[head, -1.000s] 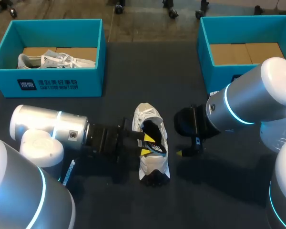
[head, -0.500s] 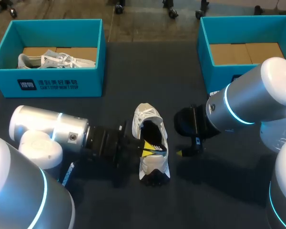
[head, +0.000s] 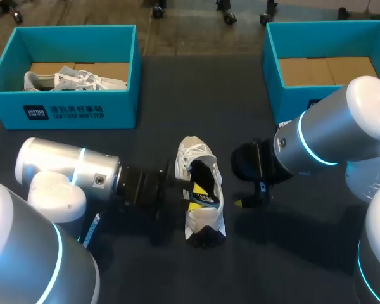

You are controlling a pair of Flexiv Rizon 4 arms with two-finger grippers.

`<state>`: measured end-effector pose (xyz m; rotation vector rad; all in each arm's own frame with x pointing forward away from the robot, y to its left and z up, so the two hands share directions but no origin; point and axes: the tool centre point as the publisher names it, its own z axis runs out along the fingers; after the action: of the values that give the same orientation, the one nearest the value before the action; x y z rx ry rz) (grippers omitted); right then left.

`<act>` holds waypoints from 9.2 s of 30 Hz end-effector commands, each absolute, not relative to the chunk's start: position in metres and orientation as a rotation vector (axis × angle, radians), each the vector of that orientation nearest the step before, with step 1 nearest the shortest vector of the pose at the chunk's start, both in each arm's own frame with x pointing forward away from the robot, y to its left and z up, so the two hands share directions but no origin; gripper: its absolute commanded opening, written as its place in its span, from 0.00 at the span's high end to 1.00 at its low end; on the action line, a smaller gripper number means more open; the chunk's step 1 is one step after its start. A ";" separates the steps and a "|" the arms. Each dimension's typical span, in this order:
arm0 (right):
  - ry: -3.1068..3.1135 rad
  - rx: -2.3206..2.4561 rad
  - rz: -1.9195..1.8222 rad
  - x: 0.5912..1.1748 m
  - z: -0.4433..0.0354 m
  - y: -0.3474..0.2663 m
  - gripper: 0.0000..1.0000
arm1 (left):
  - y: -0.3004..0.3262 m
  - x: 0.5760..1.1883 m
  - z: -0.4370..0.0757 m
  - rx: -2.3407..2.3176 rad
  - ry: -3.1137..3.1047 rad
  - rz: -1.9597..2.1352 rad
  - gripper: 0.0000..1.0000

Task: Take the shoe out of the shoebox, open the shoe tongue, remove and reinsert the insole, then place the shoe into the shoebox

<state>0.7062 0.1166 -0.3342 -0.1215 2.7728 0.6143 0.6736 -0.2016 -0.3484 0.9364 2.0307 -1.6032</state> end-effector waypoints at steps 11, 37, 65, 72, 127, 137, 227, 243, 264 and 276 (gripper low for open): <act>2.771 -0.121 0.615 0.705 -0.334 0.116 0.00 | -0.190 0.670 -0.308 0.952 2.014 -1.590 0.44; 2.788 -0.097 0.600 0.706 -0.329 0.107 0.00 | -0.155 0.679 -0.260 1.174 2.196 -1.568 0.29; 2.905 0.060 0.509 0.710 -0.269 0.043 0.00 | -0.137 0.700 -0.217 1.876 2.241 -1.301 0.00; 2.924 0.089 0.494 0.720 -0.248 0.019 0.00 | -0.137 0.700 -0.217 1.876 2.241 -1.301 0.00; 2.985 -0.133 0.632 0.712 -0.193 0.045 0.00 | -0.163 0.722 -0.260 2.254 2.444 -0.785 1.00; 2.985 -0.133 0.632 0.712 -0.193 0.045 0.00 | -0.171 0.723 -0.285 2.255 2.443 -0.676 1.00; 2.985 -0.133 0.632 0.712 -0.193 0.045 0.00 | -0.210 0.665 -0.377 2.158 2.406 -0.349 1.00; 2.985 -0.133 0.632 0.712 -0.193 0.045 0.00 | -0.208 0.660 -0.420 2.147 2.437 -0.295 1.00; 2.985 -0.133 0.632 0.712 -0.193 0.045 0.00 | -0.201 0.695 -0.393 2.077 2.372 -0.164 1.00; 2.985 -0.133 0.632 0.712 -0.193 0.045 0.00 | -0.200 0.717 -0.360 1.992 2.281 0.031 1.00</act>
<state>0.7113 0.0435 -0.1924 -0.1352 2.9836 0.6365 0.7208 -0.2053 -0.3697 2.0108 2.2982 -0.0047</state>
